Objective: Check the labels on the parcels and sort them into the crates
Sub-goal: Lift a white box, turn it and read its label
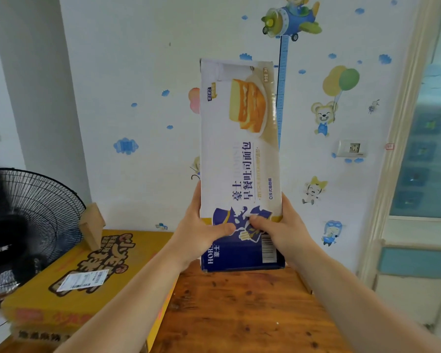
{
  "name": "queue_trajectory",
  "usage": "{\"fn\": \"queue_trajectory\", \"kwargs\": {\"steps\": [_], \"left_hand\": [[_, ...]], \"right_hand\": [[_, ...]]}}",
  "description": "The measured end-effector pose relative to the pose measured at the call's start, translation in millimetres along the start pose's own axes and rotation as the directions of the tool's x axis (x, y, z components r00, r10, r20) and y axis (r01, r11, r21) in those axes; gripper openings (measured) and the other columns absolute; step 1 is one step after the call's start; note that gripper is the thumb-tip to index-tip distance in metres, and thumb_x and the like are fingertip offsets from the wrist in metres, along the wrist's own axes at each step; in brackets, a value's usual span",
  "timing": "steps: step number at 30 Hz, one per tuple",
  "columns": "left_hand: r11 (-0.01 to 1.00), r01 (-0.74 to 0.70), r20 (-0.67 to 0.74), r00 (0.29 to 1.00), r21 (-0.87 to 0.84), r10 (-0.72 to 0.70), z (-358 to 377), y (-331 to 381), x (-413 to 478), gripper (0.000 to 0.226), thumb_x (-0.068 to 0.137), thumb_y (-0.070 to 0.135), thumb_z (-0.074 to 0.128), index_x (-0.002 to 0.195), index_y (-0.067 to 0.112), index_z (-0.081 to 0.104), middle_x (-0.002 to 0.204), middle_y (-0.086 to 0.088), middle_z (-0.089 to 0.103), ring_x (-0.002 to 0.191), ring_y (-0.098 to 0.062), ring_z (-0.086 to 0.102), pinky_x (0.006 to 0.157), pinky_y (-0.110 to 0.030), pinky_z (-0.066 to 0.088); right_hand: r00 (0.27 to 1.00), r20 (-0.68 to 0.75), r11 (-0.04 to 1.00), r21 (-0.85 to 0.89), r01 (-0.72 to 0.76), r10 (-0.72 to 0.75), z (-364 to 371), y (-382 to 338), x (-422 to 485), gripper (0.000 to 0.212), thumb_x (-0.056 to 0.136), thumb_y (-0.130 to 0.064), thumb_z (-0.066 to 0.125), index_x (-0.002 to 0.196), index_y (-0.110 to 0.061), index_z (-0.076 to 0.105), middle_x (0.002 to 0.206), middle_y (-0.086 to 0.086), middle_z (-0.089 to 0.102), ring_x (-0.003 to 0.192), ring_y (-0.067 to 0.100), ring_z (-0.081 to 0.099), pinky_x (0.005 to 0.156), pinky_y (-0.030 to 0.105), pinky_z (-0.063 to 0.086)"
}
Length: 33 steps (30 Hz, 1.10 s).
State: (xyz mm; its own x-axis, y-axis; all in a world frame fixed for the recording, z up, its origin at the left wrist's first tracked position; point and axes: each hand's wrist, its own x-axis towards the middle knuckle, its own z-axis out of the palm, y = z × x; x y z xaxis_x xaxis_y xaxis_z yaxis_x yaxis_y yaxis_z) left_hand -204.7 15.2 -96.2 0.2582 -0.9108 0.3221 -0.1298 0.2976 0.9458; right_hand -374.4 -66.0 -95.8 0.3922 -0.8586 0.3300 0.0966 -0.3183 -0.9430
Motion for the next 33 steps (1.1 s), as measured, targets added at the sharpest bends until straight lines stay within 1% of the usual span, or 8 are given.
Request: {"fn": "queue_trajectory", "kwargs": {"steps": [10, 14, 18, 21, 24, 28, 31, 33], "left_hand": [[1.0, -0.016, 0.007, 1.0, -0.009, 0.016, -16, -2, 0, 0.067, 0.091, 0.003, 0.065, 0.118, 0.058, 0.04, 0.126, 0.002, 0.062, 0.109, -0.031, 0.066, 0.079, -0.051, 0.06], [0.998, 0.013, -0.111, 0.994, 0.059, -0.006, -15, -1, 1, 0.069, 0.083, 0.006, 0.075, 0.124, 0.044, 0.033, 0.124, 0.005, 0.057, 0.106, -0.025, 0.066, 0.085, -0.052, 0.057], [0.978, 0.006, -0.278, 0.959, 0.21, 0.054, -14, 14, 16, 0.066, 0.07, 0.031, 0.083, 0.121, 0.022, 0.041, 0.114, 0.0, 0.062, 0.102, -0.022, 0.065, 0.088, -0.047, 0.057], [0.985, -0.019, -0.283, 0.957, 0.172, 0.068, -11, 22, 22, 0.07, 0.077, 0.034, 0.081, 0.13, 0.023, 0.035, 0.115, 0.0, 0.064, 0.096, -0.02, 0.069, 0.085, -0.044, 0.058], [0.986, -0.054, -0.289, 0.952, 0.16, 0.099, -13, 22, 23, 0.09, 0.061, 0.057, 0.079, 0.132, 0.035, 0.028, 0.12, 0.002, 0.063, 0.099, -0.021, 0.069, 0.089, -0.049, 0.056], [0.983, -0.112, -0.247, 0.958, 0.148, 0.146, -16, 12, 22, 0.093, 0.062, 0.058, 0.083, 0.137, 0.031, 0.037, 0.121, 0.007, 0.065, 0.105, -0.015, 0.067, 0.09, -0.045, 0.056], [0.989, -0.138, -0.26, 0.955, 0.047, 0.145, -19, 3, 24, 0.058, 0.082, 0.028, 0.076, 0.131, 0.026, 0.044, 0.118, 0.0, 0.068, 0.1, -0.016, 0.07, 0.083, -0.042, 0.059], [0.989, -0.149, -0.251, 0.957, 0.0, 0.144, -20, 0, 24, 0.059, 0.083, 0.026, 0.076, 0.132, 0.022, 0.045, 0.119, -0.004, 0.068, 0.102, -0.021, 0.07, 0.084, -0.045, 0.059]], "right_hand": [[0.99, 0.139, 0.986, -0.167, 0.018, 0.005, 5, 10, -8, 0.084, 0.08, -0.015, 0.08, 0.141, -0.044, 0.03, 0.117, -0.014, 0.064, 0.106, 0.011, 0.065, 0.083, 0.038, 0.06], [0.991, 0.129, 0.983, -0.177, 0.052, -0.029, 9, 11, -11, 0.085, 0.082, -0.013, 0.078, 0.142, -0.046, 0.027, 0.117, -0.019, 0.061, 0.105, 0.007, 0.063, 0.07, 0.022, 0.059], [0.994, 0.107, 0.986, -0.161, 0.031, -0.014, 18, 12, -19, 0.088, 0.084, -0.011, 0.075, 0.138, -0.053, 0.019, 0.122, -0.017, 0.055, 0.105, 0.007, 0.058, 0.055, 0.013, 0.053], [0.996, 0.09, 0.986, -0.161, 0.044, -0.03, 22, 12, -21, 0.086, 0.084, -0.015, 0.075, 0.129, -0.061, 0.019, 0.118, -0.022, 0.052, 0.103, 0.005, 0.057, 0.052, 0.012, 0.051], [0.995, 0.089, 0.986, -0.156, 0.054, -0.04, 22, 15, -21, 0.088, 0.083, -0.013, 0.077, 0.118, -0.07, 0.018, 0.117, -0.025, 0.052, 0.104, 0.006, 0.059, 0.055, 0.016, 0.054], [0.992, 0.119, 0.977, -0.202, 0.065, -0.042, 21, 19, -19, 0.104, 0.08, -0.015, 0.08, 0.151, -0.049, 0.013, 0.133, -0.016, 0.049, 0.115, 0.011, 0.056, 0.071, 0.028, 0.062], [0.992, 0.11, 0.965, -0.248, 0.085, -0.059, 18, 17, -15, 0.084, 0.085, -0.04, 0.067, 0.151, -0.049, 0.016, 0.14, -0.019, 0.037, 0.121, 0.011, 0.05, 0.072, 0.024, 0.06], [0.996, 0.071, 0.985, -0.161, 0.058, -0.047, 16, 15, -9, 0.057, 0.084, -0.058, 0.043, 0.139, -0.055, 0.032, 0.143, -0.013, 0.038, 0.12, 0.012, 0.052, 0.07, 0.02, 0.057]]}}
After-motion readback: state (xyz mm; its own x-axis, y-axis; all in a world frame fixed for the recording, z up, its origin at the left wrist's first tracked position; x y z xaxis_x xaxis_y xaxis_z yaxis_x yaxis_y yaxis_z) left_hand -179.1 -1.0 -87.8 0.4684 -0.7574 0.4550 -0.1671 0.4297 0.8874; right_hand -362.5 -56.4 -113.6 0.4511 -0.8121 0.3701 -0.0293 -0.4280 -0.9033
